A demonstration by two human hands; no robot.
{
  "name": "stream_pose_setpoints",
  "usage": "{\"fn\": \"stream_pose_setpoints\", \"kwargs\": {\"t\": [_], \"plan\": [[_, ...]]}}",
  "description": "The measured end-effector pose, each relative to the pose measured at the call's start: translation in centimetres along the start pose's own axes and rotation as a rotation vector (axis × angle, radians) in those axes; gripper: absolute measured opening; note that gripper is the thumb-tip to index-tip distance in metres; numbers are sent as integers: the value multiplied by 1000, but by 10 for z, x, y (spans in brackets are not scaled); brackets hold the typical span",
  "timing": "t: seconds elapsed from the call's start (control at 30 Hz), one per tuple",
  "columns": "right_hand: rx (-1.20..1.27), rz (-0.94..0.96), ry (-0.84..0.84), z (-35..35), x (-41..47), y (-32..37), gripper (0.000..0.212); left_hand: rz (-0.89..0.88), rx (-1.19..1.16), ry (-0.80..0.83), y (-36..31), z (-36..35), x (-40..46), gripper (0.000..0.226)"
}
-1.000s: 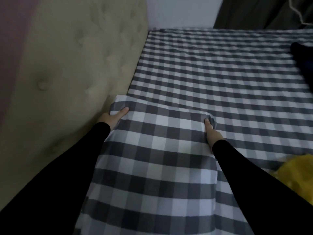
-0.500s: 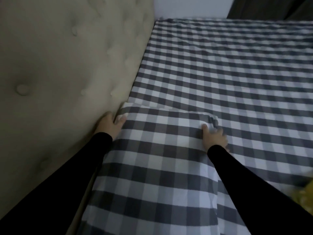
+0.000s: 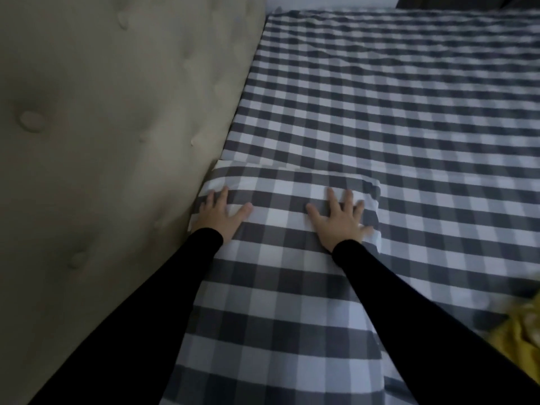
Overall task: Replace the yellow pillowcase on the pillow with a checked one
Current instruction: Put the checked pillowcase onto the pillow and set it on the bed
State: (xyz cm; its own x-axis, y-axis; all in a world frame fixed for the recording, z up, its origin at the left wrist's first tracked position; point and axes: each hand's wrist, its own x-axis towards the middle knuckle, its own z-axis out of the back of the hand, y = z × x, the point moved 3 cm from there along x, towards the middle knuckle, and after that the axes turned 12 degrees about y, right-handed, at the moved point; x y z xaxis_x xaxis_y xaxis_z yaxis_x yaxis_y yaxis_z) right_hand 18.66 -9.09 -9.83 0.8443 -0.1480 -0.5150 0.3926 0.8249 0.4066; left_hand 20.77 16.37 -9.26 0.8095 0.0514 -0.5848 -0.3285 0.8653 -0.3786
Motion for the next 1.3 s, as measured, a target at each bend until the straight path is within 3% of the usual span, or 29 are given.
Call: {"fn": "stream_pose_setpoints", "kwargs": {"t": [0.1, 0.23, 0.33, 0.4, 0.63, 0.73, 0.93, 1.1, 1.17, 1.23, 1.3], "plan": [[120, -54, 23, 7, 9, -18, 75, 17, -17, -3, -3, 5, 10, 88], [57, 30, -160, 17, 17, -5, 64, -119, 255, -171, -47, 14, 20, 81], [-27, 122, -132, 20, 33, 12, 61, -173, 390, -103, -83, 7, 42, 85], [10, 35, -35, 18, 49, 6, 68, -116, 399, -21, -86, 2, 59, 89], [333, -122, -5, 19, 74, -27, 96, 206, 26, -88, -49, 14, 86, 100], [466, -129, -29, 16, 76, -34, 108, 229, -217, -93, -34, 17, 91, 109], [615, -174, -16, 15, 69, -41, 112, 319, -493, -101, -19, 16, 89, 135], [670, -146, 0, 14, 53, -49, 102, 107, -551, 29, 0, 19, 64, 97], [744, -130, 15, 8, 38, -57, 95, 61, -546, 50, 16, 19, 45, 94], [791, -160, 66, 0, 18, -66, 87, 86, -629, 116, 32, 14, 22, 93], [847, -203, 125, -7, -2, -75, 81, 158, -641, 107, 45, 11, -3, 77]]}}
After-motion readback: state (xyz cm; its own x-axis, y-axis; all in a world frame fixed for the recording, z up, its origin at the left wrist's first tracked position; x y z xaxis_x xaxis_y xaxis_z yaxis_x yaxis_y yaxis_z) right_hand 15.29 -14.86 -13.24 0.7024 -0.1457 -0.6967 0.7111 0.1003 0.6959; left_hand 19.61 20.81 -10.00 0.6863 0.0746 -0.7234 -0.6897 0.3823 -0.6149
